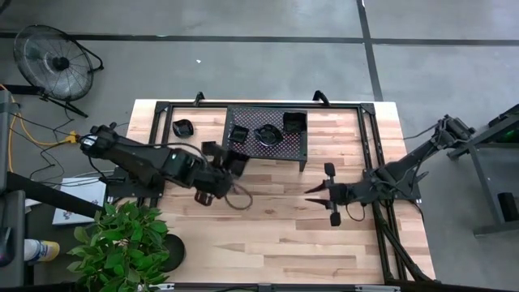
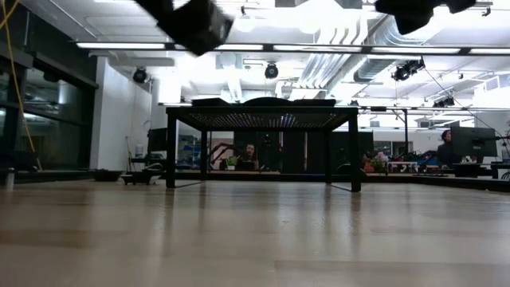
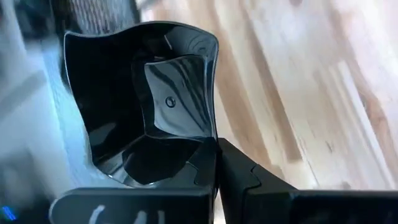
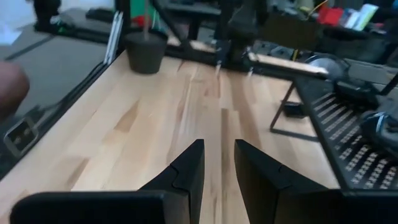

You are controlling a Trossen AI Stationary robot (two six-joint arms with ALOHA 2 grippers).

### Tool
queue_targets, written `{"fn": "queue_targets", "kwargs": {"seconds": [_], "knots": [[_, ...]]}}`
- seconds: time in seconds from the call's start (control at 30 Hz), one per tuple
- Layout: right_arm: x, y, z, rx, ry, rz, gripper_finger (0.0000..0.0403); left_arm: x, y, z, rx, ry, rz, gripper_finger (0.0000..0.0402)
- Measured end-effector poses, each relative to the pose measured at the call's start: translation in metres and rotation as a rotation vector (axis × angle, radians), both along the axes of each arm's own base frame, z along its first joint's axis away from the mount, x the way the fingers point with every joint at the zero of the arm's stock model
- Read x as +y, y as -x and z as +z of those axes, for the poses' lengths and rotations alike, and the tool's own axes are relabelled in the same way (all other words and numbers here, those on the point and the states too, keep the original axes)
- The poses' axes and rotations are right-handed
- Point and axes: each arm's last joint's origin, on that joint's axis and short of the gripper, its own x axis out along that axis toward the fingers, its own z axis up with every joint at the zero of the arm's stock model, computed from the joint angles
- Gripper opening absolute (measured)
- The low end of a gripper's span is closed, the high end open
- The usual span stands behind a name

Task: Pick & Place Mini shaped plates
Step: Stack the distorted square plate on the distorted square plates on the shelf

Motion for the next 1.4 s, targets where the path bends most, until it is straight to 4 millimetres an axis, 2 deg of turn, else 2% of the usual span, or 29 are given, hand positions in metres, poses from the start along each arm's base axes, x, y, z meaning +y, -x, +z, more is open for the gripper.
{"fn": "queue_targets", "kwargs": {"seconds": [0.13,0.33,0.53,0.83,1.1,1.27,1.4], "knots": [[-0.004,-0.004,0.006,-0.054,-0.011,-0.023,0.0083,-0.014,-0.004,0.005,-0.077,-0.129,-0.128,0.0],[-0.005,-0.013,0.007,-0.116,0.047,-0.092,0.0083,-0.036,-0.007,0.006,-0.125,-0.471,-0.179,0.0],[0.002,-0.032,0.004,-0.231,0.135,-0.228,0.0083,-0.058,-0.025,-0.019,-0.011,-0.853,-0.218,0.0],[0.012,-0.057,0.002,-0.345,0.272,-0.4,0.0083,-0.072,-0.054,-0.064,0.139,-1.275,-0.131,0.0],[0.026,-0.082,0.009,-0.309,0.469,-0.386,0.0083,-0.077,-0.064,-0.087,0.227,-1.332,-0.186,0.0],[0.034,-0.1,0.018,-0.262,0.539,-0.467,0.0087,-0.078,-0.065,-0.088,0.246,-1.342,-0.199,0.0],[0.04,-0.112,0.024,-0.198,0.571,-0.539,0.0112,-0.078,-0.065,-0.088,0.278,-1.359,-0.221,0.0]]}}
